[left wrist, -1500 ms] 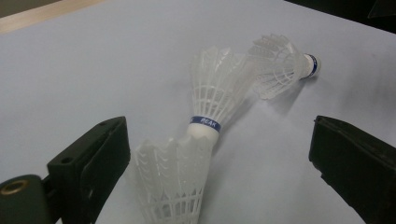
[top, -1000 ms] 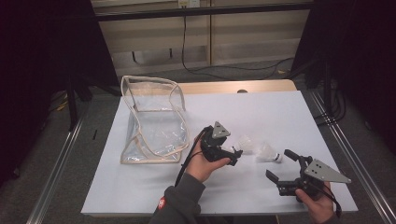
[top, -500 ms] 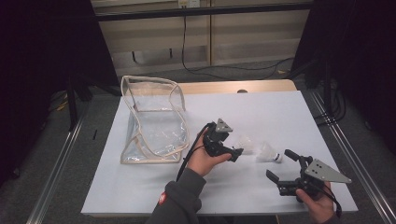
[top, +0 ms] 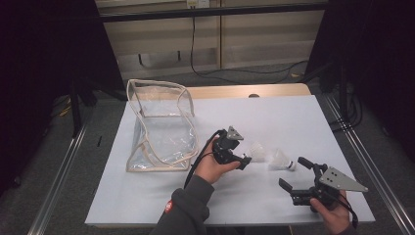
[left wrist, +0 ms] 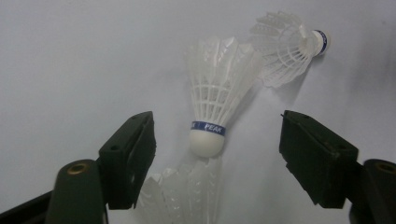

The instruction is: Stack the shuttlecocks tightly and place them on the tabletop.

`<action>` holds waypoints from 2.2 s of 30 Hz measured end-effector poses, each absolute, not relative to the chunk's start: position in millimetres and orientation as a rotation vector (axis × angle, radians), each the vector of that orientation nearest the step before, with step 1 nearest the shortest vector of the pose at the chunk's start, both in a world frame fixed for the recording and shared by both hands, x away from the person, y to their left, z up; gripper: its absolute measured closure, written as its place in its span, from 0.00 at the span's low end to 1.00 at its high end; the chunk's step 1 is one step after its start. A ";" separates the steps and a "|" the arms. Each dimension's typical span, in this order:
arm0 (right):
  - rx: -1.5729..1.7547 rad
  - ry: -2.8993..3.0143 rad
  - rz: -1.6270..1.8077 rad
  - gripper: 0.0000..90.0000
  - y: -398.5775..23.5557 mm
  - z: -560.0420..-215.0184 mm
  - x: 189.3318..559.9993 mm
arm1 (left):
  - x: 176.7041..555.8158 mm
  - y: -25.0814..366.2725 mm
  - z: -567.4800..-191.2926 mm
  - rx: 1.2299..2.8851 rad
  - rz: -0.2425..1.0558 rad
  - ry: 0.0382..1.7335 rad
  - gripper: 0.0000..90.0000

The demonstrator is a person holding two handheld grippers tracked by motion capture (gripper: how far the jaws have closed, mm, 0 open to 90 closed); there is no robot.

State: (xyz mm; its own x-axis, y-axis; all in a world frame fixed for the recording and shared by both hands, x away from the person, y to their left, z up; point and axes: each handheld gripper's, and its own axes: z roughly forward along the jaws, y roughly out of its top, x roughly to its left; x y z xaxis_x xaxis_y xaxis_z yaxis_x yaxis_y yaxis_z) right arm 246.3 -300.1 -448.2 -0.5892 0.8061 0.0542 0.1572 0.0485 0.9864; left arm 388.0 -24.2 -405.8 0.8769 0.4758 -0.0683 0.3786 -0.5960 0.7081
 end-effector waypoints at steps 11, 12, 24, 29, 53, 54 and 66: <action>0.973 1.803 1.582 0.01 -299.7 -448.5 246.4 | 386.7 -15.8 -400.2 2.304 0.162 0.619 0.47; 0.973 1.803 1.582 0.01 -299.7 -448.5 246.4 | 386.7 -15.8 -400.2 2.304 0.162 0.619 0.47; 0.971 1.803 1.583 0.01 -299.2 -448.6 246.4 | 395.7 -15.1 -396.9 2.255 0.232 0.765 0.42; 0.973 1.800 1.587 0.01 -299.7 -448.2 246.0 | 397.0 -15.7 -400.1 2.287 0.226 0.772 0.46; 0.973 1.797 1.587 0.01 -299.5 -447.5 245.5 | 385.4 -12.4 -392.5 2.358 0.158 0.792 0.99; 0.972 1.797 1.586 0.01 -299.4 -447.3 245.4 | 385.5 -12.8 -390.9 2.334 0.180 0.803 1.00; 0.973 1.793 1.590 0.01 -300.0 -447.4 245.5 | 395.3 -17.9 -383.8 2.228 0.274 0.860 1.00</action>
State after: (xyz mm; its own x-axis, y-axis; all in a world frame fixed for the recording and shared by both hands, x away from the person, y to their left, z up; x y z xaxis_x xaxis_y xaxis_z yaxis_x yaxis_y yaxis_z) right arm 245.5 -300.0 -447.4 -0.5879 0.8065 0.0628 0.1584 0.0386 0.9866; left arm 395.3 -17.9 -383.8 0.7549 0.6534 -0.0566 0.5000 -0.5175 0.6944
